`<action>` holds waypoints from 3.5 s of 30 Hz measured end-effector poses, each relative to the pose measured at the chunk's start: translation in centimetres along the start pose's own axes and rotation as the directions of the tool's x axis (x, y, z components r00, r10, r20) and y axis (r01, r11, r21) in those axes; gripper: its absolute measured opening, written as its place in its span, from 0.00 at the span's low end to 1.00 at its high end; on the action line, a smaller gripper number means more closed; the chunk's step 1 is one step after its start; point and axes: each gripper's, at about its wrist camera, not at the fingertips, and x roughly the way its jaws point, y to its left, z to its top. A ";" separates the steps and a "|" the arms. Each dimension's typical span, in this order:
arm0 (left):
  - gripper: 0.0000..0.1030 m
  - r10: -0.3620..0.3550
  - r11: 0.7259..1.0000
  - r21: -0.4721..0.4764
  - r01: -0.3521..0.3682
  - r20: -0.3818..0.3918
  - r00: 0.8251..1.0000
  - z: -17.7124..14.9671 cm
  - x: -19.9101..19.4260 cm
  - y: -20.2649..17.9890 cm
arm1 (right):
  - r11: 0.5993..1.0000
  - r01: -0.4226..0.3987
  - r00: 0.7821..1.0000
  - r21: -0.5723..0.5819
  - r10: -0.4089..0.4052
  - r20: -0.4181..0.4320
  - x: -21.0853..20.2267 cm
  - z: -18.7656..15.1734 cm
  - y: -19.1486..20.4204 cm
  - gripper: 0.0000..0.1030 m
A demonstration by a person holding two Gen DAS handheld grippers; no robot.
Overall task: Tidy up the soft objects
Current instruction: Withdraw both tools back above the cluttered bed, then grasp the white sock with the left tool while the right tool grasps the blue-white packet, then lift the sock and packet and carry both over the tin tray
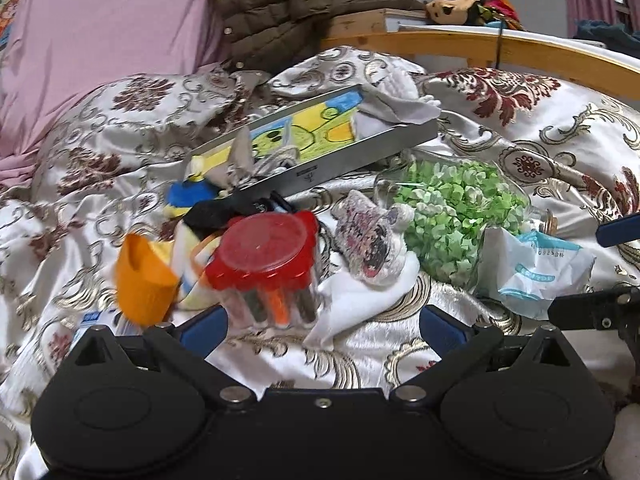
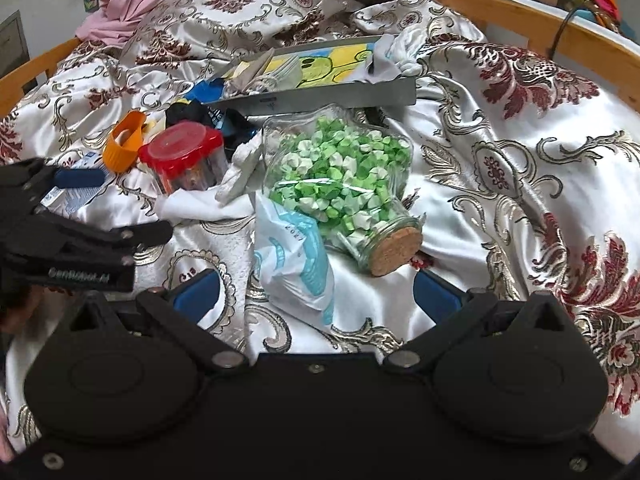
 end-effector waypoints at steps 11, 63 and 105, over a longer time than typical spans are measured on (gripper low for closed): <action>0.88 -0.090 0.996 -0.023 0.089 -0.042 0.995 0.2 2.6 0.6 | 0.999 -0.012 1.000 -0.051 0.011 -0.021 1.9 0.0 1.7 0.68; 0.02 -0.098 0.977 -0.191 0.096 0.000 0.995 2.1 -5.3 -1.2 | 0.997 -0.074 0.979 -0.012 0.074 0.192 -2.5 0.9 -0.5 0.09; 0.02 0.136 0.970 -0.223 -0.099 0.155 0.979 20.2 10.8 1.2 | 0.979 -0.100 0.930 0.180 0.028 0.366 11.5 17.5 -9.8 0.09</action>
